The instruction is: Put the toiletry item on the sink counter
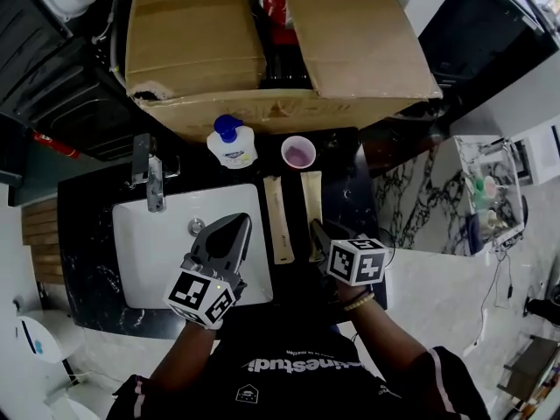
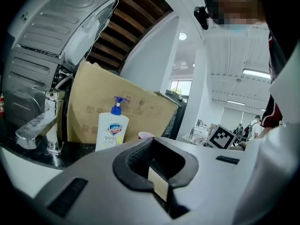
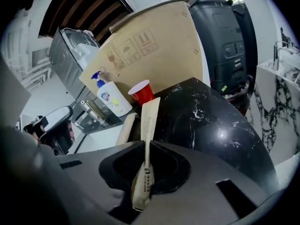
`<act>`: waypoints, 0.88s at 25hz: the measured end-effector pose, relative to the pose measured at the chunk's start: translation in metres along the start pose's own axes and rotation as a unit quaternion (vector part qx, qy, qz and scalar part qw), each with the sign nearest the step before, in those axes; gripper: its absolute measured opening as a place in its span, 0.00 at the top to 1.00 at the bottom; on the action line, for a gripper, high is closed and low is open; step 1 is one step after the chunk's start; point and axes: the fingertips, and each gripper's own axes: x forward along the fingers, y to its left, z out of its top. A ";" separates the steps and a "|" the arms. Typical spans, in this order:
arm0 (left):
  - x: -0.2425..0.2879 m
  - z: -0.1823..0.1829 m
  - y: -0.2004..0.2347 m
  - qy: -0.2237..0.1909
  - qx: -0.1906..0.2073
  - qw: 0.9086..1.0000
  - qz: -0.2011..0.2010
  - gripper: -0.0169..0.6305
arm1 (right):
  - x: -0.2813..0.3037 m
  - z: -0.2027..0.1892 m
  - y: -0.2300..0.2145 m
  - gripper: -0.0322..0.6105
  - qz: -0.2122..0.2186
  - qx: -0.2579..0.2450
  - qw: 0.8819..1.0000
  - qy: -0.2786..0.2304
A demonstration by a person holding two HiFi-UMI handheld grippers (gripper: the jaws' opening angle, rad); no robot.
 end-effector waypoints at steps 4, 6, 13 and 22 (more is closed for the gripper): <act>0.002 -0.008 0.002 0.008 -0.010 1.000 -0.001 0.95 | 0.008 -0.001 0.000 0.84 -0.001 0.000 1.000 0.009; 0.002 -0.011 0.002 0.012 -0.013 1.000 0.000 0.95 | 0.012 -0.001 0.001 0.84 -0.001 -0.002 1.000 0.015; -0.004 -0.007 0.003 0.010 -0.014 1.000 0.002 0.95 | 0.013 0.001 -0.002 0.81 -0.013 -0.002 1.000 0.021; -0.024 0.000 -0.001 0.002 -0.002 1.000 -0.001 0.95 | -0.006 0.021 -0.006 0.73 -0.026 -0.001 0.999 -0.019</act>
